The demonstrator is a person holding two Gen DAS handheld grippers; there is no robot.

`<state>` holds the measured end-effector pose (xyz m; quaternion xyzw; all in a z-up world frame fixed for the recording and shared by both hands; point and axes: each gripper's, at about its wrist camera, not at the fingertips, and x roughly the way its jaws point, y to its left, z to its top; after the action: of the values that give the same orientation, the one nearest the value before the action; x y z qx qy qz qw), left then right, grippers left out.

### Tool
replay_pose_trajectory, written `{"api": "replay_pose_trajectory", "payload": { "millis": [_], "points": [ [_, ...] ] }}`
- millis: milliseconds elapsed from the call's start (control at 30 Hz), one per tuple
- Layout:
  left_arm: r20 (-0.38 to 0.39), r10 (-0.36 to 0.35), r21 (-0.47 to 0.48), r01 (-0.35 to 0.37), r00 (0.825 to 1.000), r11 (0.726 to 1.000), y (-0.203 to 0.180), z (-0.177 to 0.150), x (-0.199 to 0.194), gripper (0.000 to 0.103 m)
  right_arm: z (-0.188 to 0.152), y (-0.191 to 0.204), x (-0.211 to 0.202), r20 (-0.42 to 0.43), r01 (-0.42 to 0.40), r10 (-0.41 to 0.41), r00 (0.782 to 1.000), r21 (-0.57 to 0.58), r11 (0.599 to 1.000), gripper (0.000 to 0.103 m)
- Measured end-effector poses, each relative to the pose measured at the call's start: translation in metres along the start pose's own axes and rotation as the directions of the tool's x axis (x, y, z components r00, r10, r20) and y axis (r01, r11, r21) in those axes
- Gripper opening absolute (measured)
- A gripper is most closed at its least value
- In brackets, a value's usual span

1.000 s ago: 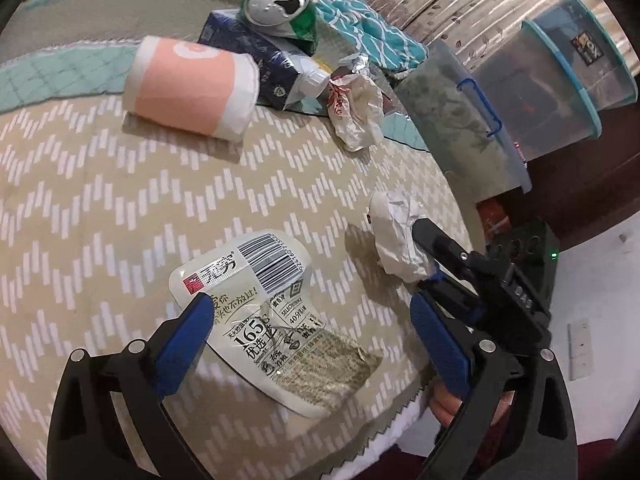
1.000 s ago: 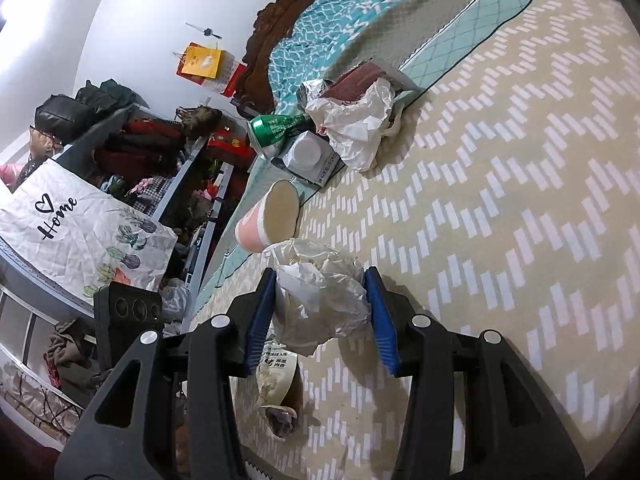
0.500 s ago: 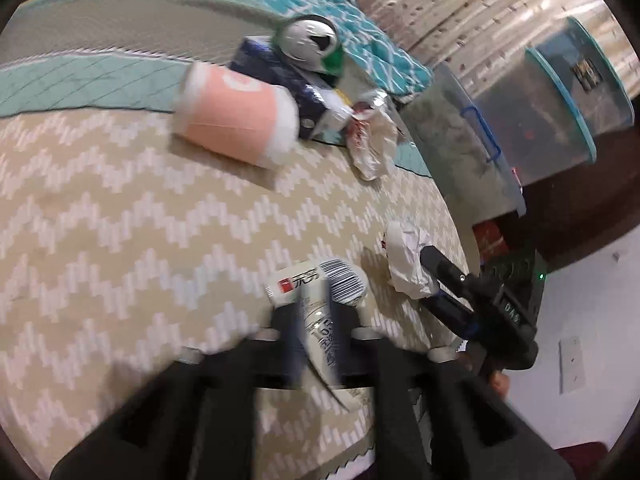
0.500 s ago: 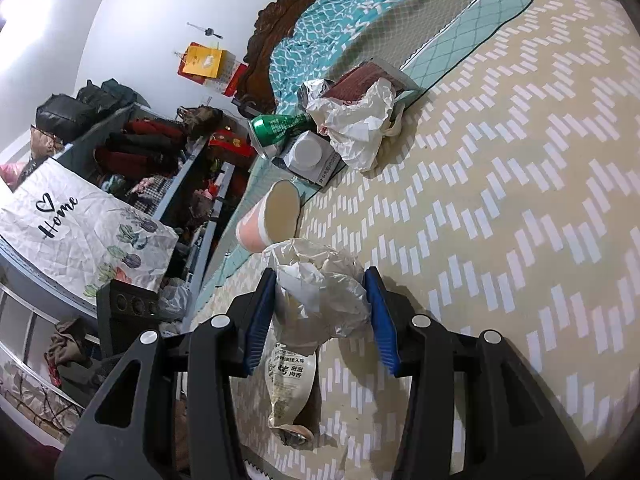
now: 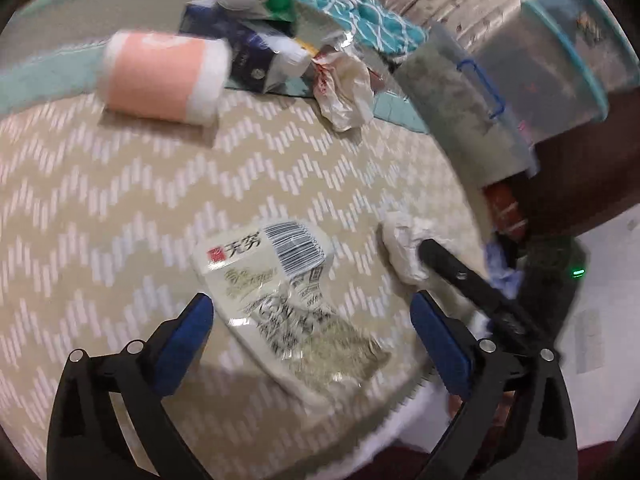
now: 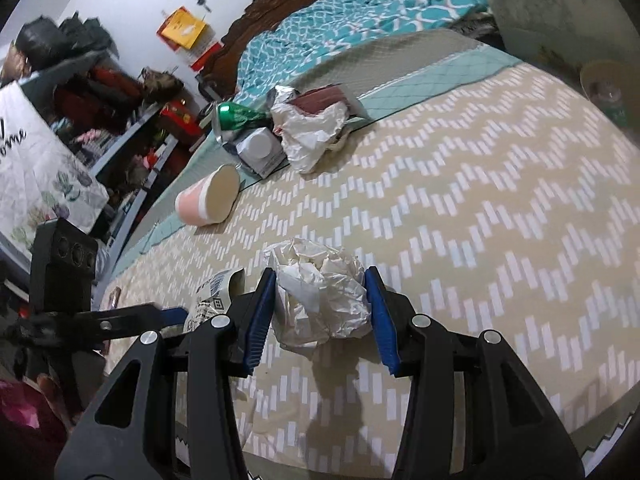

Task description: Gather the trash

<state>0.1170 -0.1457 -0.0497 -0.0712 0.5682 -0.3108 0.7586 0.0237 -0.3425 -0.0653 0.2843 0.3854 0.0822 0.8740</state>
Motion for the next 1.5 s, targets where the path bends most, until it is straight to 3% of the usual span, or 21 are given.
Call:
{"api": "replay_pose_trajectory", "payload": {
  "millis": [100,133,167,200,233,267,300,367,533,700,733,767,833,1133,1333,1500],
  "points": [
    [0.017,0.068,0.047,-0.068,0.998,0.997,-0.015,-0.002,0.008,0.092,-0.001,0.000,0.000,0.011,0.002,-0.002,1.000,-0.003,1.000,0.047],
    [0.031,0.094,0.078,-0.096,0.995,0.992,-0.020,-0.005,0.009,0.081,-0.001,0.000,0.000,0.014,-0.001,0.001,1.000,-0.001,1.000,0.047],
    [0.037,0.113,0.103,-0.116,0.993,0.988,-0.022,-0.007,0.010,0.050,-0.002,0.000,0.000,0.016,-0.004,0.004,1.000,0.002,1.000,0.047],
    [0.030,0.119,0.126,-0.121,0.992,0.984,-0.025,-0.009,0.011,0.040,-0.001,-0.001,0.000,0.016,-0.009,0.009,1.000,0.006,1.000,0.047],
    [0.012,0.074,0.106,-0.074,0.997,0.992,-0.020,-0.009,0.012,0.031,-0.002,-0.002,0.000,0.017,-0.013,0.013,1.000,0.011,1.000,0.048],
    [-0.001,0.052,0.075,-0.052,0.999,0.996,-0.014,-0.008,0.013,0.001,-0.002,-0.003,0.000,0.017,-0.017,0.017,1.000,0.016,1.000,0.048],
    [-0.025,0.037,0.052,-0.035,0.999,0.998,-0.005,-0.007,0.016,0.000,-0.002,-0.004,0.000,0.017,-0.020,0.019,1.000,0.019,1.000,0.048],
    [-0.028,-0.020,0.002,0.020,0.999,1.000,0.007,-0.004,0.015,0.000,-0.003,-0.004,-0.002,0.017,-0.021,0.021,1.000,0.018,1.000,0.048],
    [-0.011,-0.061,-0.037,0.061,0.998,0.997,0.021,-0.003,0.004,0.000,-0.003,-0.004,-0.002,0.017,-0.019,0.018,1.000,0.019,1.000,0.048],
    [0.013,-0.067,-0.006,0.067,0.998,0.998,0.019,-0.004,-0.011,0.001,-0.004,-0.001,-0.004,0.019,0.004,-0.004,1.000,-0.010,1.000,0.047],
    [0.013,-0.069,-0.001,0.069,0.998,0.998,0.018,-0.003,-0.013,0.012,-0.004,0.002,-0.005,0.022,0.013,-0.012,1.000,-0.020,1.000,0.047],
    [0.015,-0.071,0.003,0.071,0.997,0.997,0.016,-0.003,-0.013,0.040,-0.004,0.004,-0.005,0.023,0.019,-0.018,1.000,-0.029,0.999,0.047],
    [0.052,-0.063,0.013,0.062,0.997,0.998,0.014,-0.005,-0.022,0.066,-0.005,0.007,-0.009,0.029,0.025,-0.024,0.999,-0.043,0.999,0.047],
    [0.091,-0.058,0.068,0.052,0.994,0.996,0.010,-0.012,-0.042,0.076,-0.007,0.000,-0.024,0.058,0.052,-0.051,0.997,-0.011,0.999,0.047],
    [0.063,-0.062,0.065,0.058,0.996,0.996,0.010,-0.016,-0.038,0.078,-0.012,-0.005,-0.024,0.041,0.044,-0.045,0.998,0.021,0.999,0.047],
    [0.038,-0.049,0.123,0.044,0.998,0.991,0.007,-0.021,-0.042,0.078,-0.018,0.005,-0.033,0.050,0.077,-0.076,0.996,-0.031,0.997,0.047]
  ]
}}
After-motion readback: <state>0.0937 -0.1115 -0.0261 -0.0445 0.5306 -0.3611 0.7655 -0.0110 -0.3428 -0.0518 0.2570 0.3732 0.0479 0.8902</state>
